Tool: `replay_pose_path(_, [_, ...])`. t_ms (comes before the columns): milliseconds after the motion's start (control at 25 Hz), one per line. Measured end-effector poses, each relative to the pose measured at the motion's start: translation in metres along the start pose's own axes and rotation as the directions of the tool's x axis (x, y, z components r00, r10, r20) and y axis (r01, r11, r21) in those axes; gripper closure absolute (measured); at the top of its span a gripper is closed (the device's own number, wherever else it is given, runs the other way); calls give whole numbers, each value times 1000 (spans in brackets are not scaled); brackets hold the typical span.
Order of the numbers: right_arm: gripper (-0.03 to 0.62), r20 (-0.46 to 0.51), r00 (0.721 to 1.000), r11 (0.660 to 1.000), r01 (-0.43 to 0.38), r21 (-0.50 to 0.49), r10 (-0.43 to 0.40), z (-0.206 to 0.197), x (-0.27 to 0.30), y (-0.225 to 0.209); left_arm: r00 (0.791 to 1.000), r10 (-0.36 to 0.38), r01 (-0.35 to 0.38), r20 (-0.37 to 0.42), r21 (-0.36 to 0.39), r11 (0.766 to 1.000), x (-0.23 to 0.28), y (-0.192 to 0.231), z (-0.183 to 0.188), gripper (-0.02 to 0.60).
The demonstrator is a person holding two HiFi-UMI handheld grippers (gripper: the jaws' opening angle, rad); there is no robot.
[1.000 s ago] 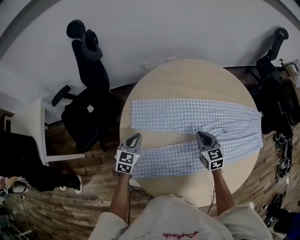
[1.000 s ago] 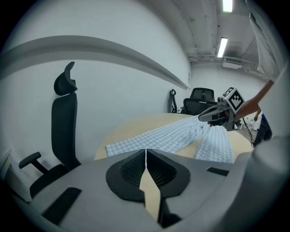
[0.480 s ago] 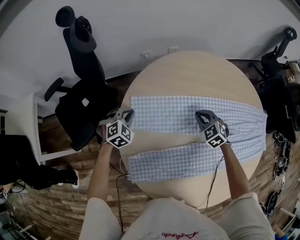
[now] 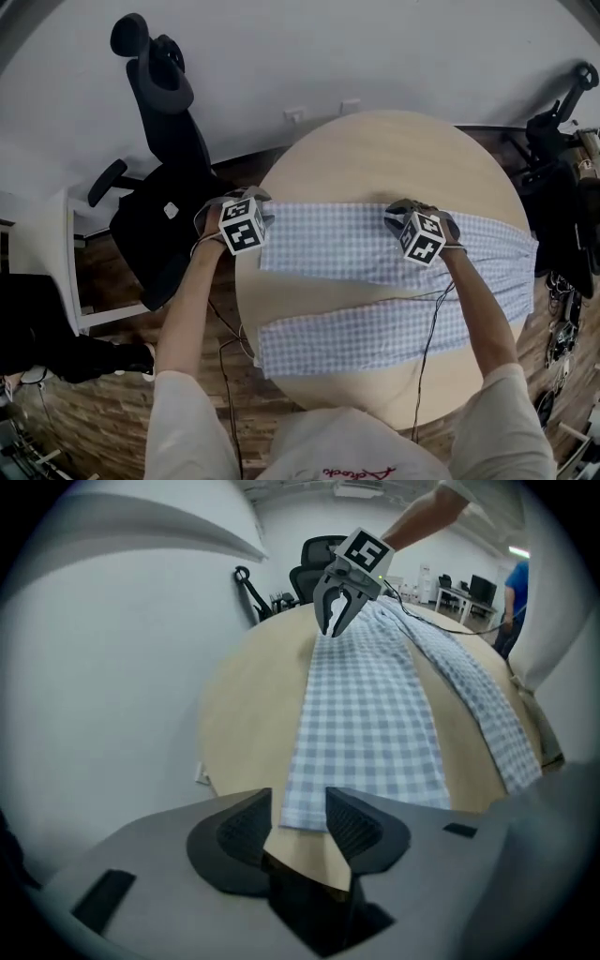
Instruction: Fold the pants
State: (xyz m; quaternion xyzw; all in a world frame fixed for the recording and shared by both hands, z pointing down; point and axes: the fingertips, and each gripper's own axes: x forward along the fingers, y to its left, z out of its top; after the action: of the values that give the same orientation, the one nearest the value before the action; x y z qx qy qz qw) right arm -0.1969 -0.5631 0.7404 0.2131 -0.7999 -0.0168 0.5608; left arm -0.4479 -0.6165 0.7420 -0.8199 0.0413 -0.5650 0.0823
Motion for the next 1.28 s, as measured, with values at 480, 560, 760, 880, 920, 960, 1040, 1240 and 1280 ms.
replay_pose_path(480, [470,-138,951,960,-275,44,278,-27,32,-26,970,-204,213,-129,54,976,26,14,-9,420])
replay_pose_path(560, [471,-137,932,942,-328,73,336,-28,34,-24,959,-237,247,-157,51,968,31,13,-14,439])
replay_pose_path(760, [493,-137,908,918,-390,77,397,-28,37,-28,943,-288,294,-169,12,956,38,11,-21,448])
replay_pose_path(880, [513,-124,908,917,-393,74,399,-27,36,-31,940,-307,306,-149,-26,952,38,17,-16,463])
replay_pose_path(920, [517,-119,910,917,-391,73,398,-27,36,-31,940,-311,310,-142,-30,950,38,18,-14,470])
replay_pose_path(960, [525,-113,911,918,-390,71,396,-26,35,-30,939,-314,314,-141,-27,949,38,18,-13,484])
replay_pose_path(1040, [557,-102,915,920,-386,65,391,-26,35,-27,936,-317,320,-154,-9,947,39,16,-15,537])
replay_pose_path(1240, [559,-65,930,932,-359,48,361,-21,25,-21,942,-287,295,-175,24,955,35,12,-20,538])
replay_pose_path(1280, [559,-61,935,937,-348,42,350,-21,21,-22,946,-275,283,-171,22,959,32,12,-21,538])
